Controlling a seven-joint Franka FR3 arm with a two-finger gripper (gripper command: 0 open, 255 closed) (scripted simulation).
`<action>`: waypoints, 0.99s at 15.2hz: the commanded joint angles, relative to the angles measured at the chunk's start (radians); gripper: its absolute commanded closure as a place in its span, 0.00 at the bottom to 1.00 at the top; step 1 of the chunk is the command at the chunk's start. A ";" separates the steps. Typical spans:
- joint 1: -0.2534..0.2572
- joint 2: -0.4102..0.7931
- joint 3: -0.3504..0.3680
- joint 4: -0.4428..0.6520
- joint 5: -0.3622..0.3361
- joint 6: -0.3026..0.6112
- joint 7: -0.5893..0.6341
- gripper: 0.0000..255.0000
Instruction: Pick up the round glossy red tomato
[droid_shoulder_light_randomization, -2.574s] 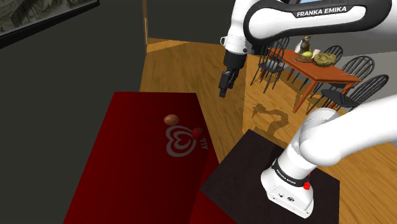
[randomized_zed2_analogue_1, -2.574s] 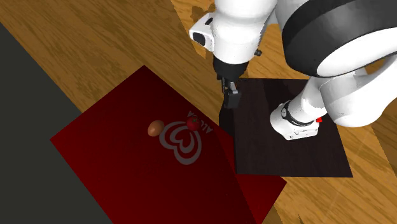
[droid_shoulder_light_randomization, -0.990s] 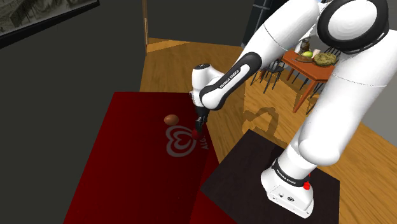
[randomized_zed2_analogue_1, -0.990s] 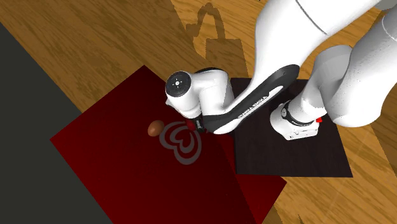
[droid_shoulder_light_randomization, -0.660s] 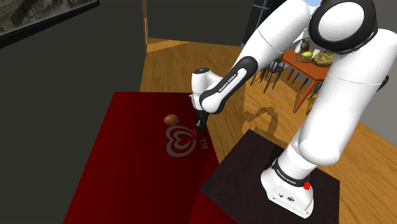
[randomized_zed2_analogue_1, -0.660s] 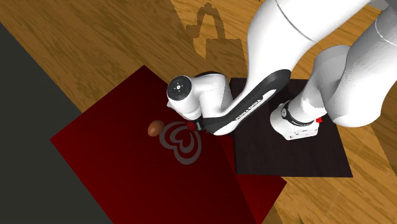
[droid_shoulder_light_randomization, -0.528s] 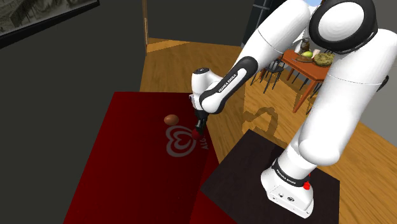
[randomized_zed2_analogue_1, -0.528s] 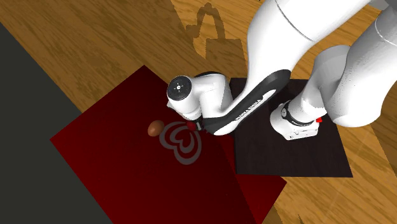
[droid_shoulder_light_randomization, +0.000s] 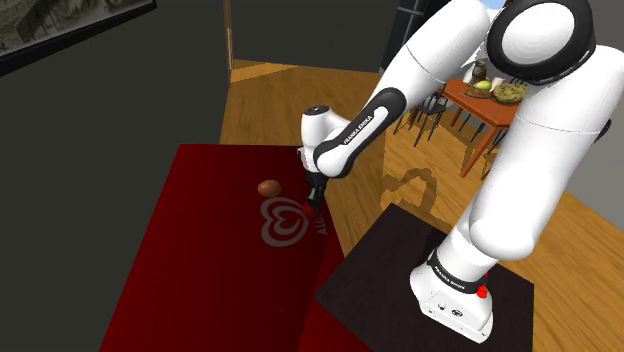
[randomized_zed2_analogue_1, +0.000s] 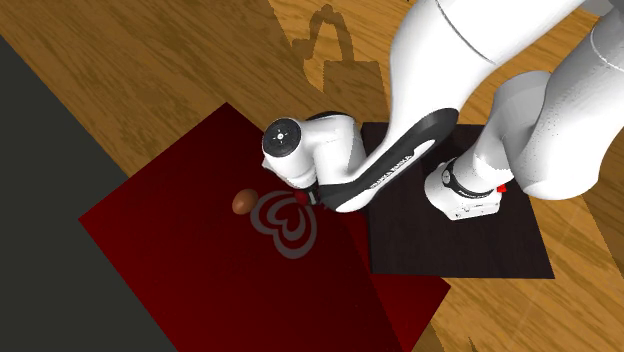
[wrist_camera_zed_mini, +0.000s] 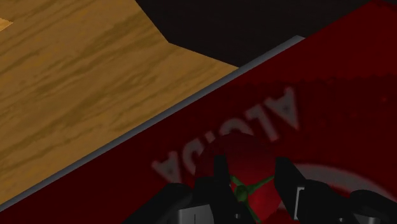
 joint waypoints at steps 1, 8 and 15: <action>-0.001 -0.019 0.002 0.001 0.007 -0.020 -0.006 1.00; -0.002 -0.113 0.010 0.006 0.038 -0.116 -0.033 1.00; -0.001 -0.187 0.012 0.020 0.059 -0.204 -0.053 1.00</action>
